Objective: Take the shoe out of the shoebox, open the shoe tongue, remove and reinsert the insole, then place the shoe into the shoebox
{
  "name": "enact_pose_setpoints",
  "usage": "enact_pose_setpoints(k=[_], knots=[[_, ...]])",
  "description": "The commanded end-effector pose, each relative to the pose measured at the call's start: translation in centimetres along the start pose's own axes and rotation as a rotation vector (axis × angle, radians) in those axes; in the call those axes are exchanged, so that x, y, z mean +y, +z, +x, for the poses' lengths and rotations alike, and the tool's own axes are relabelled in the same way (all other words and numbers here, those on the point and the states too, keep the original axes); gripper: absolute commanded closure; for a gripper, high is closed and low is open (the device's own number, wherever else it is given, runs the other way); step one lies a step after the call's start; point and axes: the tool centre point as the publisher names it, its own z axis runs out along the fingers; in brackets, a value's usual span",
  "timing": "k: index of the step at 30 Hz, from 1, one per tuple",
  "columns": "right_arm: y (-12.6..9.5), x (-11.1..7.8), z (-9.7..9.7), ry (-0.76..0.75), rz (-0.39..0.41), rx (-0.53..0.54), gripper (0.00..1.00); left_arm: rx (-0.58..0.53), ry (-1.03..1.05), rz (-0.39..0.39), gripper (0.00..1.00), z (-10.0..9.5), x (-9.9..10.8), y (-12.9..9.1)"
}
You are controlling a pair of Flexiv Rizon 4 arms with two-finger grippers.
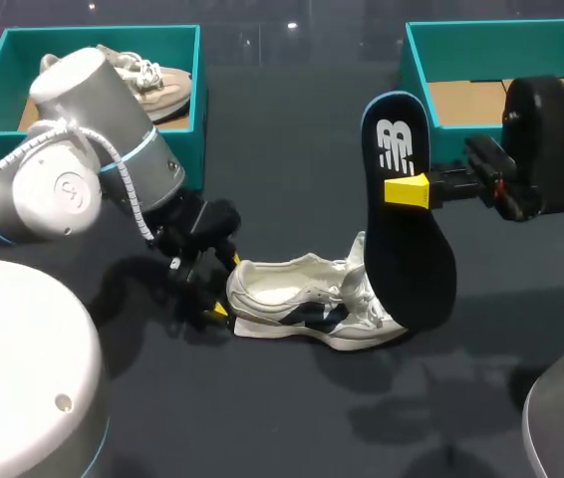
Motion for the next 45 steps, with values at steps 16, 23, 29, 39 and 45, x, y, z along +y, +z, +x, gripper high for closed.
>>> enact_pose_setpoints(k=[16, 23, 29, 39, 45], knots=[[0.1, -0.1, 0.0, 0.001, 0.000, -0.001, 1.00, -0.160, -0.128, -0.214, 0.00, 0.5, 0.0, -1.2], [0.1, -0.1, 0.0, 0.001, 0.000, -0.001, 1.00, -0.202, -0.094, -0.235, 0.00, 0.5, -0.4, -2.1], [0.1, -0.1, 0.0, 0.001, 0.000, -0.001, 1.00, -0.203, -0.072, -0.267, 0.00, 0.4, -1.2, -2.0], [0.1, -0.1, 0.0, 0.001, 0.000, -0.001, 1.00, -0.176, -0.037, -0.306, 0.00, 0.8, -2.7, -2.5], [0.1, -0.1, 0.0, 0.001, 0.000, -0.001, 1.00, -0.191, -0.011, -0.321, 0.00, 0.7, -4.4, -4.6]])
